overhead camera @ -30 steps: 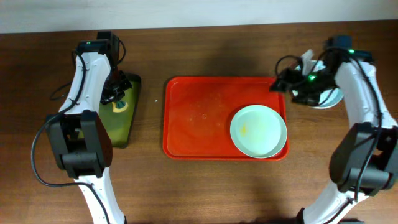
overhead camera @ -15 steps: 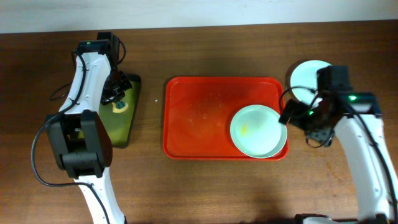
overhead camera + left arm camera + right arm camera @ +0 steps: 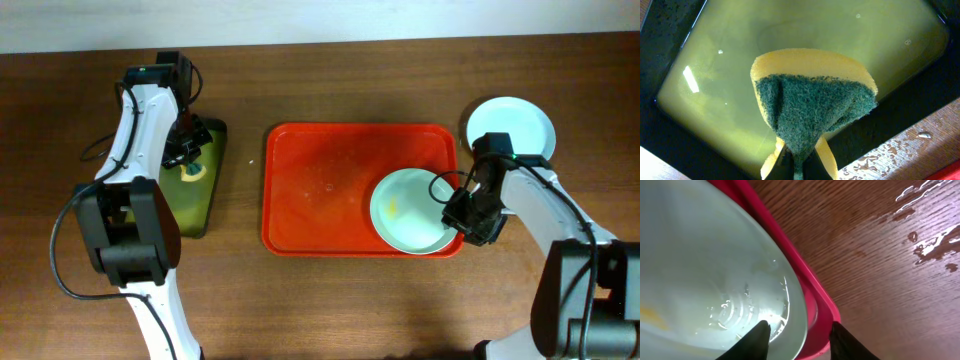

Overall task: Clean dirty plates on tray and stack at the side
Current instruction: 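Move the right gripper back and grip the pale green plate rim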

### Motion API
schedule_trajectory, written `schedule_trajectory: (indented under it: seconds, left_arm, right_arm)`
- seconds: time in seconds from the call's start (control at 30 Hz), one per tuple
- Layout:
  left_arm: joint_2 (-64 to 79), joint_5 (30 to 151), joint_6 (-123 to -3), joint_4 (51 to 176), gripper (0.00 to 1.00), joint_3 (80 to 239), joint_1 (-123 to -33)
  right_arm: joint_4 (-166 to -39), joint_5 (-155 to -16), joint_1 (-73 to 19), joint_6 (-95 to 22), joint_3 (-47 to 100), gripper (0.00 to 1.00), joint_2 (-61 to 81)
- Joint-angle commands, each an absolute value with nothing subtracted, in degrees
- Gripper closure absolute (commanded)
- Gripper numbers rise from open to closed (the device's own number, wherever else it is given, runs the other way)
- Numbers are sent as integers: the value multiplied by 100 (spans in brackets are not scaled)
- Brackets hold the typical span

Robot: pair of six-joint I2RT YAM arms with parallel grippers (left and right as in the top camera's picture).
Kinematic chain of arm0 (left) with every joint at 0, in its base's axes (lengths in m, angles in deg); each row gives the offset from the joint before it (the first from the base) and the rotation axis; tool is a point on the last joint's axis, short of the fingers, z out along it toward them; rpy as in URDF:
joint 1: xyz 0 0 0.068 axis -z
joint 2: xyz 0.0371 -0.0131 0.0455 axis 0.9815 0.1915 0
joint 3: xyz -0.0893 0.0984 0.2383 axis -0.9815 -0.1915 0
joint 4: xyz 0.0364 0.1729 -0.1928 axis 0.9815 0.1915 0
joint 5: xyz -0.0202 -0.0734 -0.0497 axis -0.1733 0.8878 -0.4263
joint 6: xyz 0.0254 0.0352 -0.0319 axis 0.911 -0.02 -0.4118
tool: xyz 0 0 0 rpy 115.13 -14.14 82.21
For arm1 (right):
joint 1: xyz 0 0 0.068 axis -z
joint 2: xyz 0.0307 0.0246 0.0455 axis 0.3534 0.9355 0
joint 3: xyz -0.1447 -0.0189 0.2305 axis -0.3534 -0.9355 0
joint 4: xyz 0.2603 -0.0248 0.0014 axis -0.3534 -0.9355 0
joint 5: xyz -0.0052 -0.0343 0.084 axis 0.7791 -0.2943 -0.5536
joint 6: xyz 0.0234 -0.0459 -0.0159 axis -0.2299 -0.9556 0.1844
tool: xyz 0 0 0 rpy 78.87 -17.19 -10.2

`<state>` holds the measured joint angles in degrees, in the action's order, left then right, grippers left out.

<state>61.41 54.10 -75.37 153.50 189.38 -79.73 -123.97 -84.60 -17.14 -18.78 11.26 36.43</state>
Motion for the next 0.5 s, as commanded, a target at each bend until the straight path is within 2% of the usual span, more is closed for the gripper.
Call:
schedule_trajectory:
  seconds: [0.0, 0.17, 0.27, 0.37, 0.47]
  left_arm:
    - [5955, 5392, -7462, 15355, 100, 18927, -7982]
    - [5955, 5392, -7462, 15359, 100, 18929, -7982]
    - [5955, 5392, -7462, 15342, 100, 18927, -7982]
    - [5955, 5362, -7460, 15359, 100, 18929, -7982]
    - [5955, 5368, -7462, 15348, 100, 18927, -7982]
  right_arm:
    - [-12327, -8462, -1992, -1824, 1041, 59, 3693]
    - [-11861, -8358, -2256, -1856, 855, 57, 3706]
    - [-11118, -9269, -2261, -2409, 857, 56, 3706]
    - [-11354, -8292, -2254, -2503, 857, 50, 3706]
    - [-11299, -8143, -2256, -3037, 855, 47, 3706]
